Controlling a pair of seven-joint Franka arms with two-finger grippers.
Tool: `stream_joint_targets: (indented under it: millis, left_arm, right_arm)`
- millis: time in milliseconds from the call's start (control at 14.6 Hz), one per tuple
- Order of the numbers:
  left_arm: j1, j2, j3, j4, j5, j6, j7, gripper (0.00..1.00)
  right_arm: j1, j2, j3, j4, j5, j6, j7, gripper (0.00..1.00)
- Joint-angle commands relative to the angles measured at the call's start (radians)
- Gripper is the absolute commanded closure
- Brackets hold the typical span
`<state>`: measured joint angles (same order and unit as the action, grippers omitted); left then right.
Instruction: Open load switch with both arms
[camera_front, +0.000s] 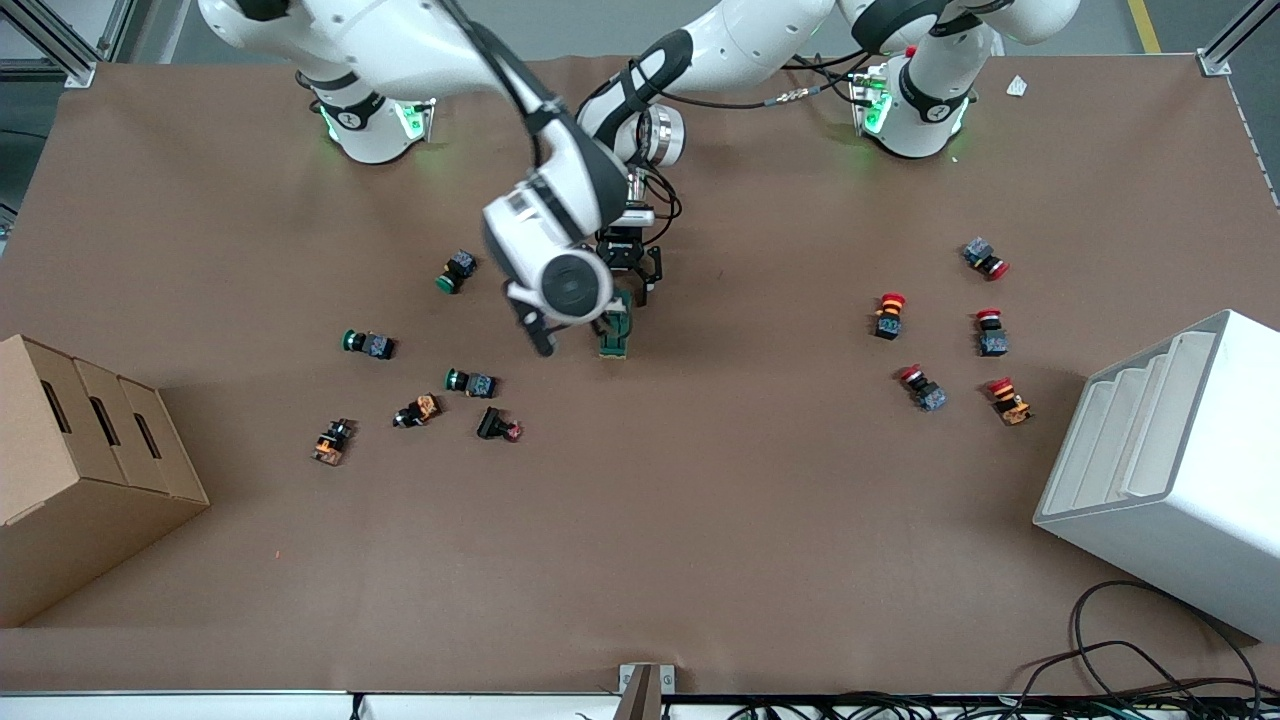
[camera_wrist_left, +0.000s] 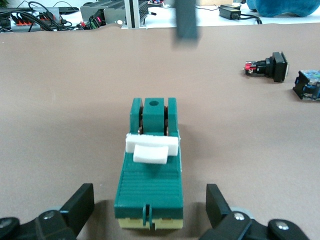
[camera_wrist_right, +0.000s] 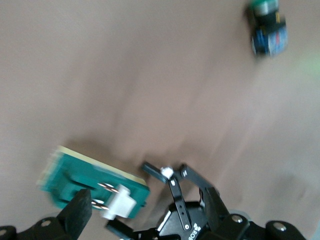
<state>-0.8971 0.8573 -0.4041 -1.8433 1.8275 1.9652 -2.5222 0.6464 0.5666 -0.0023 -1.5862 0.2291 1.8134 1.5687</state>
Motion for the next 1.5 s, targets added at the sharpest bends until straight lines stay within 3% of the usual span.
stream_joint_targets:
  millis: [0,410,752,1094,1436]
  left_arm:
    - [0.001,-0.020,-0.001,0.022,-0.081,0.001,0.029,0.01]
    - [0.010,-0.171,-0.021,0.136,-0.481,0.001,0.273,0.01]
    - [0.128,-0.386,-0.019,0.184,-0.876,0.000,0.619,0.00]
    - [0.331,-0.602,-0.021,0.194,-1.195,-0.084,1.077,0.00]
    - [0.573,-0.711,-0.015,0.317,-1.404,-0.296,1.549,0.00]
  right_arm:
    - [-0.131,-0.121,0.011,-0.028,-0.071,-0.032,-0.219,0.00]
    - [-0.446,-0.287,0.010,-0.035,-0.166,-0.129,-0.942,0.00]
    - [-0.681,-0.327,0.010,0.020,-0.229,-0.193,-1.513,0.00]
    - [-0.728,-0.317,0.008,0.156,-0.278,-0.270,-1.567,0.00]
    - [-0.754,-0.301,0.013,0.193,-0.248,-0.275,-1.561,0.00]
